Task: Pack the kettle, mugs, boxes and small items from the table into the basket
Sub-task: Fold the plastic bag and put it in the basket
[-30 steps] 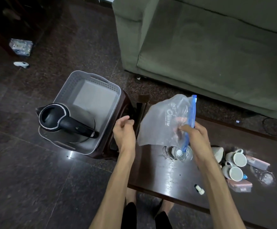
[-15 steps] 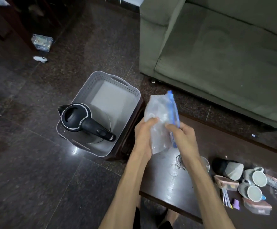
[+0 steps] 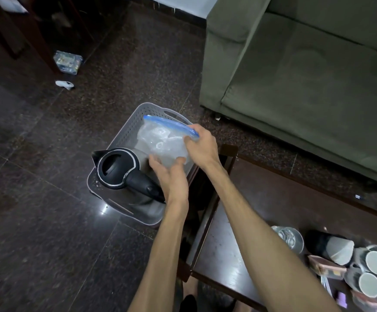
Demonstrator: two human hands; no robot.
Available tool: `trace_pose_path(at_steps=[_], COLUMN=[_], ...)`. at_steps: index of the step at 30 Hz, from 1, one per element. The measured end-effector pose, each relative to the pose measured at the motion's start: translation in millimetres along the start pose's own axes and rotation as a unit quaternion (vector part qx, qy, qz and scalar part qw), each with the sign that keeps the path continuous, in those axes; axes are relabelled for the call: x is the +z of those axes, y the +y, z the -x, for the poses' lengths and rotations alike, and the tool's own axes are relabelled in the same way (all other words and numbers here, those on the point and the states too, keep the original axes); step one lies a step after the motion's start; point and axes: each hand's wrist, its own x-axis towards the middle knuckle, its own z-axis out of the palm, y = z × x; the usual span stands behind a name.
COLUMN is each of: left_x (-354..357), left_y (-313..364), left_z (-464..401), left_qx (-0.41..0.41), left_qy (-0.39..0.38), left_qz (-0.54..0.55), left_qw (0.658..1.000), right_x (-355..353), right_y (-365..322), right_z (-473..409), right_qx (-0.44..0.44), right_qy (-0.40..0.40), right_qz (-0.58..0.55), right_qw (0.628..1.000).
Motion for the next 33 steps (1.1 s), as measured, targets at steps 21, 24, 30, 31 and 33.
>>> trace_pose_path(at_steps=[21,24,30,31,33], left_x=[35.2,40.8,48.0,51.9,61.0], left_y=[-46.5,-53.6,-49.3,-50.9,-60.3], left_z=[-93.4,-103.7,-73.8,-57.4,-22.8], left_qx=[0.107,0.098,0.253,0.289,0.332], left_qy=[-0.149,-0.146,-0.029,-0.025,-0.044], left_qz=[-0.632,-0.627,-0.557,-0.537,-0.507], left_qw=[0.753,0.759,0.791,0.792,0.794], right_x=[-42.2,-68.3,-108.8,-116.0,-132.1], right_y=[77.0,106.7,146.6,151.2,160.8], right_z=[24.5,56.8,107.5,114.3,128.1], right_qx=[-0.092,-0.046,-0.001,0.005,0.022], right_qy=[0.099,0.127,0.18,0.189,0.206], right_qz=[0.114,0.085,0.003,-0.018,-0.057], right_qw=[0.984,0.987,0.984,0.982,0.977])
